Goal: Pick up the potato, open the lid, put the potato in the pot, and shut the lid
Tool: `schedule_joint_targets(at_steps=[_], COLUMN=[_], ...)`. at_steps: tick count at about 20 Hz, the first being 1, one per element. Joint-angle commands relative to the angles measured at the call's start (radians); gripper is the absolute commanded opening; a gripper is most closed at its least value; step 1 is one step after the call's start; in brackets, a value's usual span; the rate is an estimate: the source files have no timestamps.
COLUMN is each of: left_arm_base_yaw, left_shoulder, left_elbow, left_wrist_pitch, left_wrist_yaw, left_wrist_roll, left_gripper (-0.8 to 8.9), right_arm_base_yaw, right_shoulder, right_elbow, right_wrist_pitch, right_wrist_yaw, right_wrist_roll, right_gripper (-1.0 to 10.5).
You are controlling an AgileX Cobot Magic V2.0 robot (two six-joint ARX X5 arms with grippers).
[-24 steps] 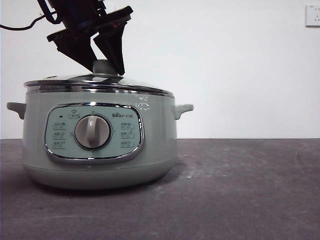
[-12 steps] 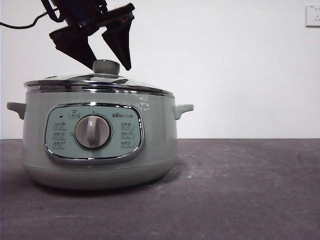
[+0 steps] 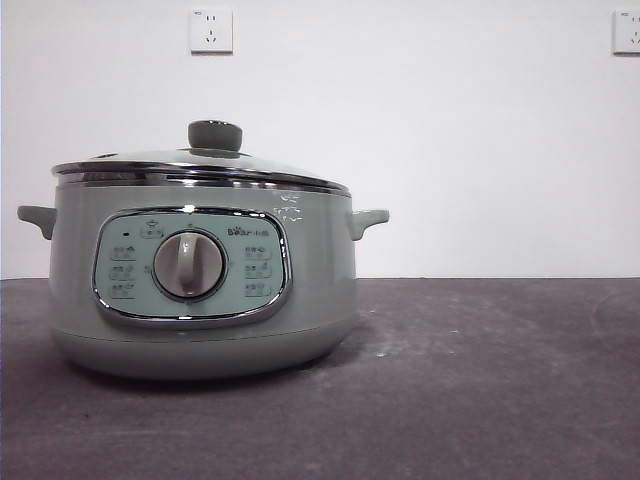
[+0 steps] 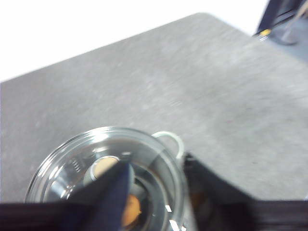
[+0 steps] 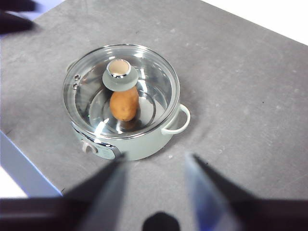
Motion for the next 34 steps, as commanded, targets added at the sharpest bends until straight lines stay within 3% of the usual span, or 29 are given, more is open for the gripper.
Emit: schedule_joint_targets(at_steps=[1,4,8,15,21,33,34], left_arm_base_yaw=[-0.038,-0.115,-0.218,-0.35,-0.377,-0.376,-0.373], left_shoulder=[-0.035,-0.098,-0.207,-0.356,-0.351,-0.346,-0.356], left_elbow=[-0.012,-0.098,-0.329,-0.732,-0.786,-0.786,-0.786], left_wrist_pitch=[-0.024,-0.007,0.122,0.415,0.42,0.372,0.356], left_wrist_yaw=[-0.074,-0.227,-0.34,-0.381,-0.379,-0.381,-0.385], left_wrist_roll=[0.012,0.013,-0.004,-0.011,-0.018,-0.018,0.026], left_gripper=[-0.09,-0.09,-0.09,-0.09,-0.03,-0.03,-0.03], right_arm_base_yaw=[0.0,0.0,0.0,0.001,0.001,0.0,0.0], right_shoulder=[-0.063,-0.161,-0.304,-0.521,-0.533,-0.526,-0.526], right_elbow=[-0.115,-0.291,-0.572,-1.036,-1.108,-1.107,-1.107], right_wrist_pitch=[0.087,0.23,0.482,0.849,0.818,0.795,0.795], right_wrist_yaw=[0.008,0.08,0.082,0.084,0.107,0.106,0.106], right_wrist_roll=[0.024,0.028,0.052,0.116,0.225,0.226,0.226], right_gripper=[-0.2,-0.2,-0.2,-0.2,-0.2,-0.2,-0.2])
